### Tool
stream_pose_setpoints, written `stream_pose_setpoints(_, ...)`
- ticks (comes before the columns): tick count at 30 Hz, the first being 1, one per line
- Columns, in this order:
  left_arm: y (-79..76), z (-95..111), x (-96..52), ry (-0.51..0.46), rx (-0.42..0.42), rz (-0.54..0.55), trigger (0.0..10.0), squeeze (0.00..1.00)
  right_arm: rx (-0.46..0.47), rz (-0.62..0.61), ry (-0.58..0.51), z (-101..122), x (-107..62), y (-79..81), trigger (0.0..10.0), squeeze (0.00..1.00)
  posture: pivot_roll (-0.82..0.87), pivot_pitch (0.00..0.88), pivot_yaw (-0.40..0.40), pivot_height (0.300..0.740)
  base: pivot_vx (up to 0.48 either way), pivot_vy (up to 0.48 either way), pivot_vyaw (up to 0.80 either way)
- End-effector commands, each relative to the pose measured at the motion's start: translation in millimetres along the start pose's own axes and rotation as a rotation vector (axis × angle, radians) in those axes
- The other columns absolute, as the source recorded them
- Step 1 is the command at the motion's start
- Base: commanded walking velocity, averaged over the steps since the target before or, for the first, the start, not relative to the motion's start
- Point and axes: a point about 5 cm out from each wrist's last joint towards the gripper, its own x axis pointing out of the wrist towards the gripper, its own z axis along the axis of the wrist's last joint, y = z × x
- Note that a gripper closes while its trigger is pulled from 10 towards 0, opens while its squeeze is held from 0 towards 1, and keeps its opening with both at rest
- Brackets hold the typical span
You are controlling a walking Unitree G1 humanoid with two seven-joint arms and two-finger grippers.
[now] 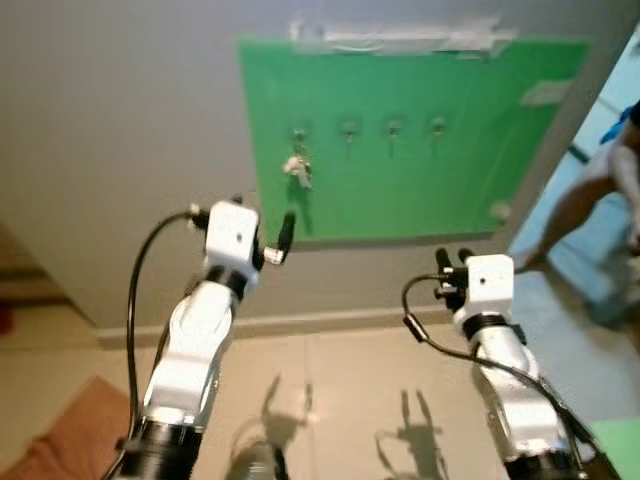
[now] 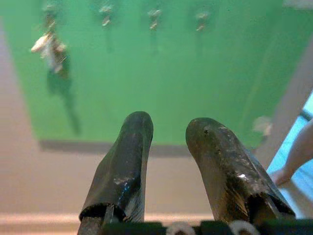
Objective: Setting the table
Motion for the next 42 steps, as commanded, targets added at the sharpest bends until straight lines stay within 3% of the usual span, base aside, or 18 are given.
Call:
stream_pose_setpoints(1, 1.5, 5.7, 2.5, -0.016, 0.015, 0.001, 10.0, 0.0, -0.008, 0.002, 0.002, -0.5, -0.8, 0.5, 10.0, 0.0, -0.15, 0.039, 0.027, 0.74, 0.0, 0.0, 0.0)
stream_pose_setpoints(30, 1.2, 4.4, 3.6, -0.015, 0.048, -0.004, 10.0, 0.0, -0.014, 0.009, 0.017, -1.5, 0.7, 2.7, 10.0, 0.0, -0.15, 0.033, 0.028, 0.74, 0.0, 0.0, 0.0)
stream_pose_setpoints(42, 3.6, 4.1, 8.0, -0.017, 0.035, -0.041, 10.0, 0.0, -0.003, 0.0, 0.025, -2.3, 0.9, 0.7, 10.0, 0.0, -0.15, 0.023, 0.029, 0.74, 0.0, 0.0, -0.63)
